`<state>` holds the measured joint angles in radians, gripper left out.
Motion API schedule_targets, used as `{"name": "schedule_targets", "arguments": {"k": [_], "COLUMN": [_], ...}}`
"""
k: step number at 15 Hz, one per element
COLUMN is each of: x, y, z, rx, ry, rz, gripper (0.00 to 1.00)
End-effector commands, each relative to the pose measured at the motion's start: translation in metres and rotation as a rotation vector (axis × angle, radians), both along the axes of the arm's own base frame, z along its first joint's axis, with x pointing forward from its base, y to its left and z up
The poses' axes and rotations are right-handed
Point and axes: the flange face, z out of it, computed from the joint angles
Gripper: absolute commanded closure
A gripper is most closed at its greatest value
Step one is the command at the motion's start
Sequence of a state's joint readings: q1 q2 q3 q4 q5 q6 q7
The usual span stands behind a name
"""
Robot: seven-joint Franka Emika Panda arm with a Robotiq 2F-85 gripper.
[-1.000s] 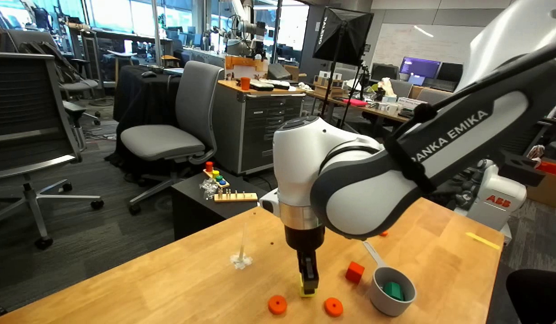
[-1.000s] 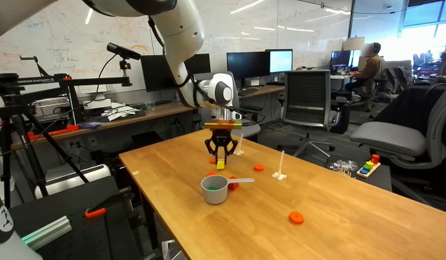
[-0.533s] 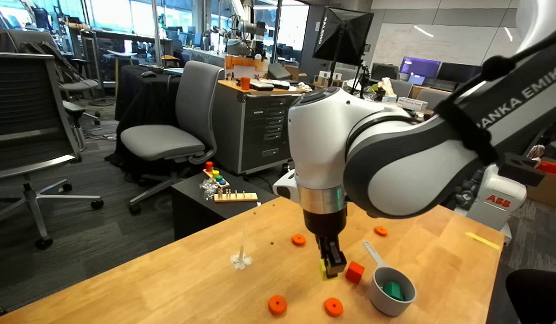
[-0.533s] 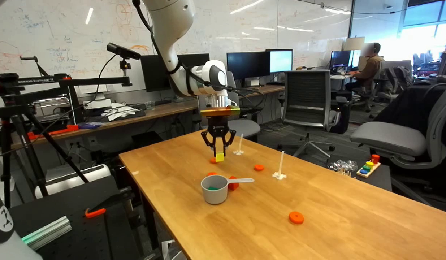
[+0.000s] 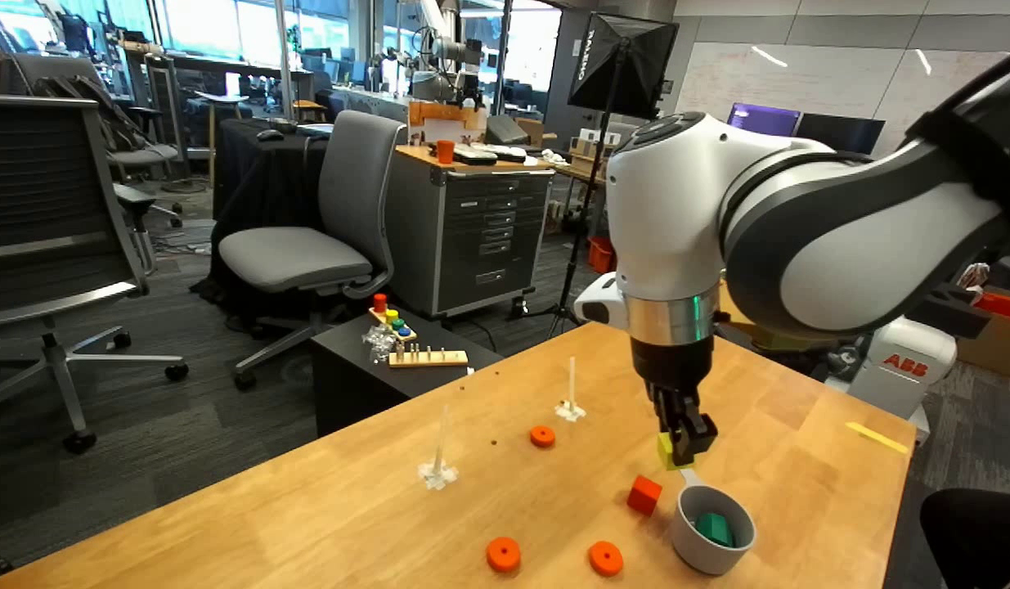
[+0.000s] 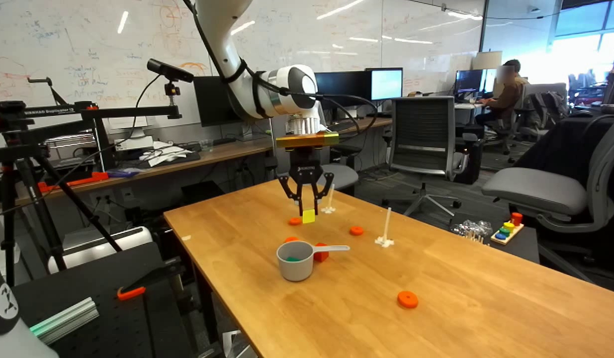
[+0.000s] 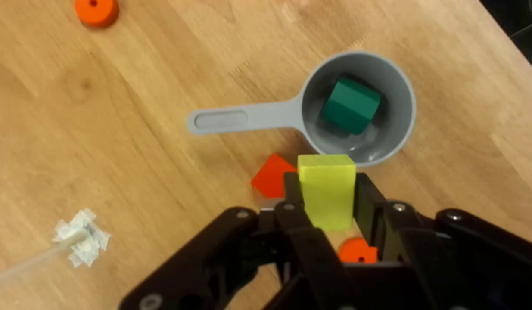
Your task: Put the blocks in the cup
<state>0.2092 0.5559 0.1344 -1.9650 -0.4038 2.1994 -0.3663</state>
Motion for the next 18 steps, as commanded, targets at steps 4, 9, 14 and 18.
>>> {"name": "schedule_targets", "arguments": {"k": [4,9,14,18], "x": [-0.049,-0.066,-0.067,-0.056], "y": [-0.032,-0.039,-0.040,-0.036], "z": [0.005,-0.007,-0.008,-0.005], "rx": [-0.040,-0.059,-0.060,-0.044], "ry": [0.056,0.090,0.079,0.058], "rz": [0.002,0.000,0.020,0.017], "gripper": [0.91,0.91,0.18,0.00]}}
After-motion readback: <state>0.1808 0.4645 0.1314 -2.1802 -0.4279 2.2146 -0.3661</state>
